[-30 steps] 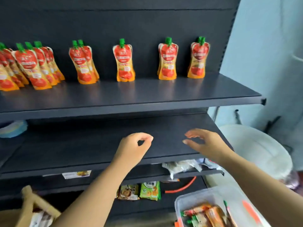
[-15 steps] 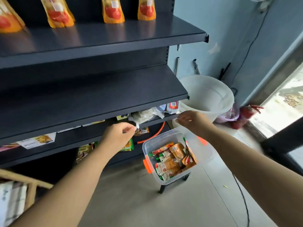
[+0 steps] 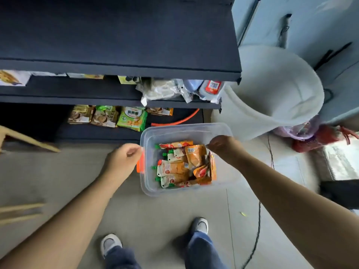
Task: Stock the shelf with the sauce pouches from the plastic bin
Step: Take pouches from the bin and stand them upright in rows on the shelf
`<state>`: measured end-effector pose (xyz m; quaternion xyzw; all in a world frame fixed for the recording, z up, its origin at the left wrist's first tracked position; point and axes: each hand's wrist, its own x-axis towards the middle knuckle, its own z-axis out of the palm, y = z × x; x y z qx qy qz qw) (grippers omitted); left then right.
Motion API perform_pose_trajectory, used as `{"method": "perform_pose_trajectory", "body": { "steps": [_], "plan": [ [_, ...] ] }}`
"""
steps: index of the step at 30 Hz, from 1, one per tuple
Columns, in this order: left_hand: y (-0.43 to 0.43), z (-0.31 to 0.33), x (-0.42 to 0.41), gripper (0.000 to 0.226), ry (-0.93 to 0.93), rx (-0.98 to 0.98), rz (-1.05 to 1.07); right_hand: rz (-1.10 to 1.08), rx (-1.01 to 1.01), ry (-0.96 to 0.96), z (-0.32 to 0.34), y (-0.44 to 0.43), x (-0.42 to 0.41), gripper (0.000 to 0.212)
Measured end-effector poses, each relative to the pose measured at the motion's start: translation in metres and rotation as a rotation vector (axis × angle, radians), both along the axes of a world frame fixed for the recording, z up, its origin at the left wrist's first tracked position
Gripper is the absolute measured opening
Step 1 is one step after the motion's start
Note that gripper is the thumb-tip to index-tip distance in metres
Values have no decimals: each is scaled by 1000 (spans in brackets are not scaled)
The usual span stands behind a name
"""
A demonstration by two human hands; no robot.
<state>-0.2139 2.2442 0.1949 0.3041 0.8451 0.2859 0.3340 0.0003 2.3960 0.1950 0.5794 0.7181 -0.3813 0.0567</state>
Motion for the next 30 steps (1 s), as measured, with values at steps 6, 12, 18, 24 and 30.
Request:
{"method": "perform_pose_trajectory", "body": {
  "steps": [6,12,18,24,30],
  "plan": [
    [3,-113,37,35,48,-114,156,7,-86,-57,-110,45,9,28],
    [15,-202,38,51,169,-162,318,20,-81,-59,-212,63,-15,42],
    [26,-241,42,67,283,-244,409,61,-113,-71,-272,80,-30,59],
    [25,-245,46,68,348,-214,409,176,-75,-219,-298,78,-24,43],
    [26,-243,49,68,385,-187,403,97,-77,-104,-313,81,-30,73]
  ]
}}
